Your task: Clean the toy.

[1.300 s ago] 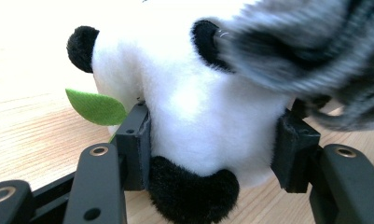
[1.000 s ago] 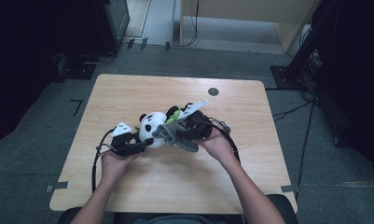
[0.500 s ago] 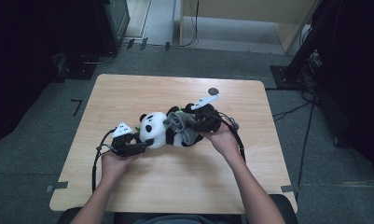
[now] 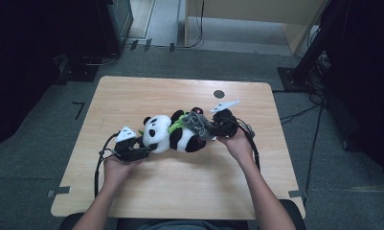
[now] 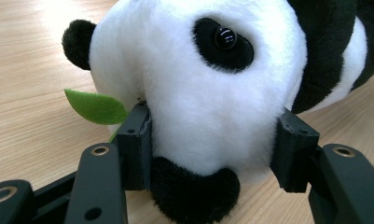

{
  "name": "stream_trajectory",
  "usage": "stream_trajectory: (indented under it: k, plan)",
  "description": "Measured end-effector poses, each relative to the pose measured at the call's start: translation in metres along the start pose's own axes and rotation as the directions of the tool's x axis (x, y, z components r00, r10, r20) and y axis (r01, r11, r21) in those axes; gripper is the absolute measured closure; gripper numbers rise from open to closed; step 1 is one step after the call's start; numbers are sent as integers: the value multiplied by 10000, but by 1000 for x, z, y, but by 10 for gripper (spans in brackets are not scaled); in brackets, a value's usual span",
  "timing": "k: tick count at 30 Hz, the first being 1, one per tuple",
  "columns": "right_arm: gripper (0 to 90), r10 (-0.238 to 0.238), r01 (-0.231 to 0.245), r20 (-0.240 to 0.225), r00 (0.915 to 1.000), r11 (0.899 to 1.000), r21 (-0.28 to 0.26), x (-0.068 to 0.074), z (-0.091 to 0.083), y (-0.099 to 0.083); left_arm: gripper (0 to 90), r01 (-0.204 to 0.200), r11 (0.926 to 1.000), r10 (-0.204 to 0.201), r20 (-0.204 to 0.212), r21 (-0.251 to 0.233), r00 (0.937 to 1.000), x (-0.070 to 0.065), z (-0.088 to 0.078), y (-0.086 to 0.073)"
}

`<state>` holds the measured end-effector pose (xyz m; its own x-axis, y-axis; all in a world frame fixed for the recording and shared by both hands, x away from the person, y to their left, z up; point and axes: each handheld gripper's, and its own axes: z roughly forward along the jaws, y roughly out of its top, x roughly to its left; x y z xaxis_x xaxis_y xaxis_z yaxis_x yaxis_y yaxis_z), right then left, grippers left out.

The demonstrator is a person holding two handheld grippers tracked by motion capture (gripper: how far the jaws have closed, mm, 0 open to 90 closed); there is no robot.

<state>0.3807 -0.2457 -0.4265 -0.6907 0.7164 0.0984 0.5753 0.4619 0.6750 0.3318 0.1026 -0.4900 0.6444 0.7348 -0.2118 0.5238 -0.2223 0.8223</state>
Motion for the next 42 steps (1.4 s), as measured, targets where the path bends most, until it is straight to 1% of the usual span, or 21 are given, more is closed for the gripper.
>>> stream_trajectory:
  k: [3, 6, 9, 12, 13, 16, 19, 21, 22, 23, 24, 25, 26, 29, 30, 33, 36, 37, 38, 40, 42]
  plan:
    - [785, 205, -205, 115, 9997, 9998, 17, -6, -3, -3, 413, -18, 10000, 19, -33, 14, 10000, 0, 0, 0]
    - [786, 384, -387, -71, 9992, 9980, -498, -7, -14, 0, 410, 20, 10000, -20, 6, -1, 10000, 0, 0, 0]
    - [786, 352, -358, -94, 9993, 9967, -726, -5, -20, 4, 404, 16, 10000, -16, 30, -38, 10000, 0, 0, 0]
    - [786, 131, -154, -200, 9997, 9924, -1218, 5, -30, 18, 399, 15, 10000, -15, 57, -57, 10000, 0, 0, 0]
    - [786, 131, -154, -200, 9997, 9924, -1218, 5, -30, 18, 399, 15, 10000, -15, 57, -57, 10000, 0, 0, 0]
    - [786, -67, -27, -567, 9984, 9863, -1650, 19, -36, 36, 397, 26, 10000, -25, 69, -87, 10000, 0, 0, 0]
    - [786, -260, 129, -729, 9970, 9846, -1743, 27, -35, 46, 397, 31, 9999, -30, 70, -98, 10000, -1, 0, 0]
    - [786, -440, 282, -875, 9952, 9843, -1745, 36, -31, 55, 396, 35, 10000, -34, 74, -93, 10000, -1, 0, 0]
    - [785, -649, 456, -1046, 9924, 9831, -1771, 45, -26, 65, 396, 29, 9999, -29, 69, -99, 10000, -1, 0, 0]
    - [785, -649, 456, -1046, 9924, 9831, -1771, 45, -26, 65, 396, 20, 9999, -20, 63, -104, 10000, -1, 0, 0]
    - [785, -840, 619, -1185, 9894, 9819, -1789, 54, -19, 74, 396, 8, 9999, -8, 61, -102, 10000, -1, 0, 0]
    - [785, -840, 619, -1185, 9894, 9819, -1789, 54, -19, 74, 396, 8, 9999, -8, 61, -102, 10000, -1, 0, 0]
    - [785, -1017, 787, -1316, 9861, 9824, -1697, 64, -10, 82, 396, 10, 10000, -9, 53, -86, 10000, -1, -1, 0]
    - [784, -1171, 963, -1381, 9835, 9843, -1482, 73, 0, 89, 396, -4, 10000, 4, 46, -84, 10000, -1, -1, 0]
    - [784, -1278, 1089, -1436, 9813, 9852, -1323, 81, 11, 94, 395, -8, 10000, 8, 40, -83, 10000, -1, -1, 0]
    - [784, -1277, 1111, -1503, 9804, 9873, -1136, 87, 21, 98, 395, -2, 10000, 2, 40, -86, 10000, -1, -1, 0]
    - [782, -1365, 1282, -1509, 9791, 9897, -634, 98, 43, 99, 395, -6, 10000, 7, 51, -63, 10000, -1, -1, 0]
    - [782, -1365, 1282, -1509, 9791, 9897, -634, 98, 43, 99, 395, -3, 10000, 4, 67, -48, 10000, -1, -1, 0]
    - [781, -1428, 1375, -1652, 9759, 9896, -434, 102, 54, 97, 395, 7, 10000, -7, 70, -30, 10000, -1, -1, 0]
    - [781, -1412, 1378, -1673, 9758, 9900, -314, 103, 58, 95, 395, 91, 10000, -91, 54, 37, 9999, 0, -1, 0]
    - [782, -1441, 1373, -1737, 9742, 9892, -504, 102, 62, 90, 395, 130, 9999, -130, 111, 24, 9999, 1, -1, 0]
